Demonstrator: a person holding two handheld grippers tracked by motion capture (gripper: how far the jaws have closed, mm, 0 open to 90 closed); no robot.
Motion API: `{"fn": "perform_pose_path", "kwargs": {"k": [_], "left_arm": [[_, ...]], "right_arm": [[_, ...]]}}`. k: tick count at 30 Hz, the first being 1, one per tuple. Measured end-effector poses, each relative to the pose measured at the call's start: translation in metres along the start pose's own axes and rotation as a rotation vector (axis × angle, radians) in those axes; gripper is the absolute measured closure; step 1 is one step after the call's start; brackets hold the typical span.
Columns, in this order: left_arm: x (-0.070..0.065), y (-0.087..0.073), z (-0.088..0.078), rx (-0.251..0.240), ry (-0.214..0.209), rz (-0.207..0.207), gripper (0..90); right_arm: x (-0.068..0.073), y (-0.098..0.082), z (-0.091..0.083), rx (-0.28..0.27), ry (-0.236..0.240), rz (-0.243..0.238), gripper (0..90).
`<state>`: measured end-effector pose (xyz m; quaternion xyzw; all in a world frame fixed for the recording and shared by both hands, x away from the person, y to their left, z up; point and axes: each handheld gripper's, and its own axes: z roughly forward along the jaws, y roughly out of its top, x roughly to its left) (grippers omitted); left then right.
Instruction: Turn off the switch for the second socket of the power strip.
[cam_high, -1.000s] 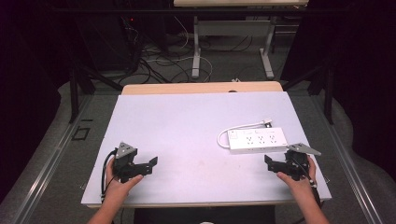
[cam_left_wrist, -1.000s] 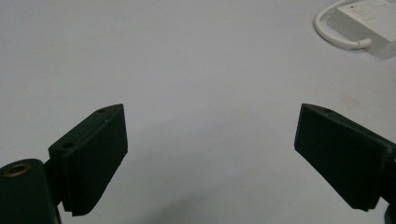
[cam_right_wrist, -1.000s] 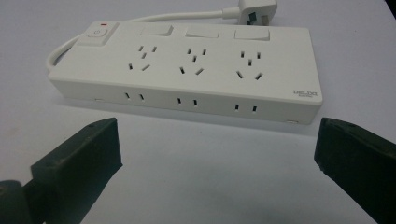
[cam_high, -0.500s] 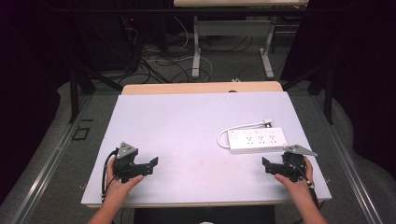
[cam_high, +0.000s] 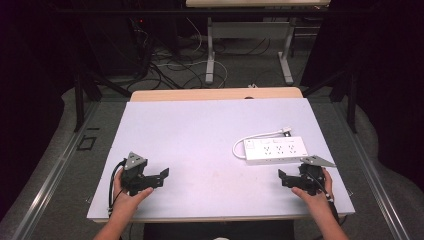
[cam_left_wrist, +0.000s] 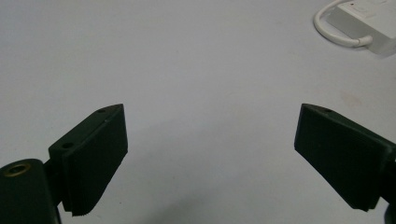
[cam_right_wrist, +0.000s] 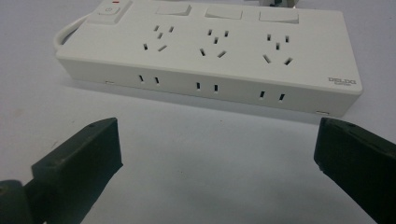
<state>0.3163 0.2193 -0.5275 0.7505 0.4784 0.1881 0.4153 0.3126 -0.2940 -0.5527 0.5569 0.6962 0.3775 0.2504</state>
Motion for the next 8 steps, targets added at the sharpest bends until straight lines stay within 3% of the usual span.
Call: {"fn": "perform_pose_path", "kwargs": {"k": [8], "left_arm": [[0.0006,-0.0003,0.0004,-0.005,0.004,-0.003,9.5]], "right_arm": [[0.0009,-0.0007,0.0009,0.011,-0.003,-0.002,0.6]]}}
